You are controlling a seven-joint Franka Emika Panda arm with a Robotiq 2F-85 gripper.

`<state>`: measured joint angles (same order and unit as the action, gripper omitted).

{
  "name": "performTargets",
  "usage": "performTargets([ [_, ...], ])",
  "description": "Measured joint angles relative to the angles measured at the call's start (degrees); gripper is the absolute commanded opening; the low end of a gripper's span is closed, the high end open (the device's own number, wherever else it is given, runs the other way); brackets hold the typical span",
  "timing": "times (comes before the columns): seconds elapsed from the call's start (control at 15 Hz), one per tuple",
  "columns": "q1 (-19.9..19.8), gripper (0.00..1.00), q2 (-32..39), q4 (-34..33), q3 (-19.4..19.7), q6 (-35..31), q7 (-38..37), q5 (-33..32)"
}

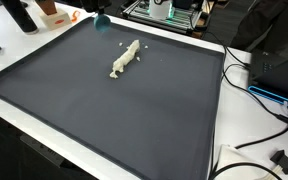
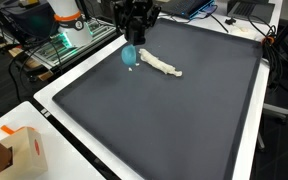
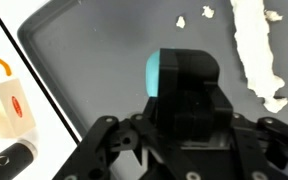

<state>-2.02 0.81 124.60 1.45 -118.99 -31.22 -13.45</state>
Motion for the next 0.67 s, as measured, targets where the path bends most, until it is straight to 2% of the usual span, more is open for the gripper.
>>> performTargets([
  [0.47,1.9,0.25,4.2,-1.3,-0.2,1.5,-16.4,-11.4],
  [0.53,2.2,0.50,5.0,-1.8,-0.2,2.7,-17.8,-11.8],
  [0.67,2.6,0.50,6.5,-3.2,-0.2,5.7,-18.7,-11.8],
])
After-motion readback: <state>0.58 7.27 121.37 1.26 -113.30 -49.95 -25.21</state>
